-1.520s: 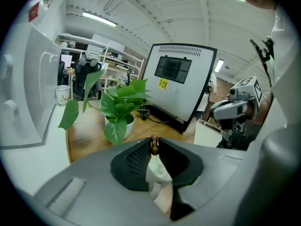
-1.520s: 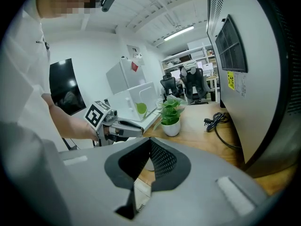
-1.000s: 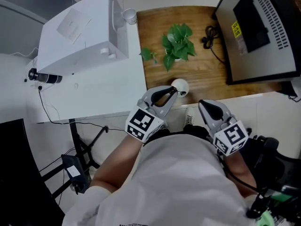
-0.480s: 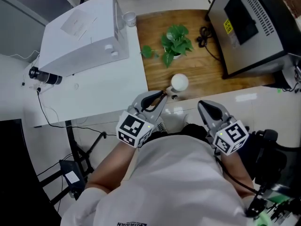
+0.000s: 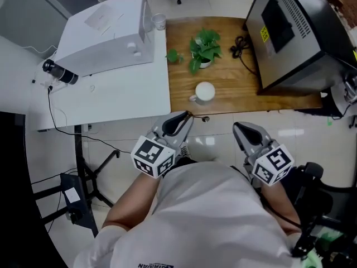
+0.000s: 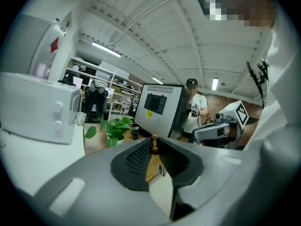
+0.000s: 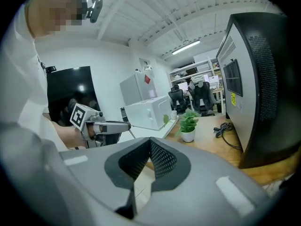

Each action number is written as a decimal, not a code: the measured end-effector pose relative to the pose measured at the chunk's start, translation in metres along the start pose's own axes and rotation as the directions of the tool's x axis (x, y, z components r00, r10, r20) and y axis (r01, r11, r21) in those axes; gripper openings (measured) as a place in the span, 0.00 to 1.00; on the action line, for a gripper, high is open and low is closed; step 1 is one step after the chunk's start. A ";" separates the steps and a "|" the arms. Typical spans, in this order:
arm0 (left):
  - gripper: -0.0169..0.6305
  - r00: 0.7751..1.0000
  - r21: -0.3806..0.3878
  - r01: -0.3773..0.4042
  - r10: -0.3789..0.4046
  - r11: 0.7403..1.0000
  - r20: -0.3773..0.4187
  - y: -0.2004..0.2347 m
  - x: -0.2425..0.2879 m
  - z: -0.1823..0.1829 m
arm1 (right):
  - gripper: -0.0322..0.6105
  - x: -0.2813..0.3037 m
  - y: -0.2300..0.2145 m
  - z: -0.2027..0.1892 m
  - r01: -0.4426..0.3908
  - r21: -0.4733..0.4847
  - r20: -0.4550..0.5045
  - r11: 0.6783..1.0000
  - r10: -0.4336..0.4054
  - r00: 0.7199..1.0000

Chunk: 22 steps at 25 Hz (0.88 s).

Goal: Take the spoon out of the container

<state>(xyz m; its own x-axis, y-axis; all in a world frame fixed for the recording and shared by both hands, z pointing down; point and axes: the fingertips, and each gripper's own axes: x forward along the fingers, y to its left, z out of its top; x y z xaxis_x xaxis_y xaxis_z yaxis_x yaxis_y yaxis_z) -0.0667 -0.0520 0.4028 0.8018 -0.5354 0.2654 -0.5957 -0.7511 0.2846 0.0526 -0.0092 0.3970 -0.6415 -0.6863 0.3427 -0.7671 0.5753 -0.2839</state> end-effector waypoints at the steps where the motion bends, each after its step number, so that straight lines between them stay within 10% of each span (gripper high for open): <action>1: 0.11 1.000 -0.026 -0.014 0.014 1.000 0.006 -0.009 -0.001 -0.003 | 0.06 -0.009 0.001 -0.002 -0.017 -0.006 0.000 1.000 0.017 1.000; 22: 0.11 0.986 0.012 -0.166 0.167 0.986 -0.011 -0.132 -0.056 -0.046 | 0.06 -0.118 0.022 -0.037 -0.092 -0.048 0.019 0.995 0.093 0.995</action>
<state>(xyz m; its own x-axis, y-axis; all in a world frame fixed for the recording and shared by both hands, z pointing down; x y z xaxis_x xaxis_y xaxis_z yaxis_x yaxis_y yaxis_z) -0.0347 0.0954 0.3931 0.6908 -0.6487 0.3194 -0.7203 -0.6559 0.2258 0.1117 0.1012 0.3837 -0.7100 -0.6380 0.2982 -0.7039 0.6566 -0.2710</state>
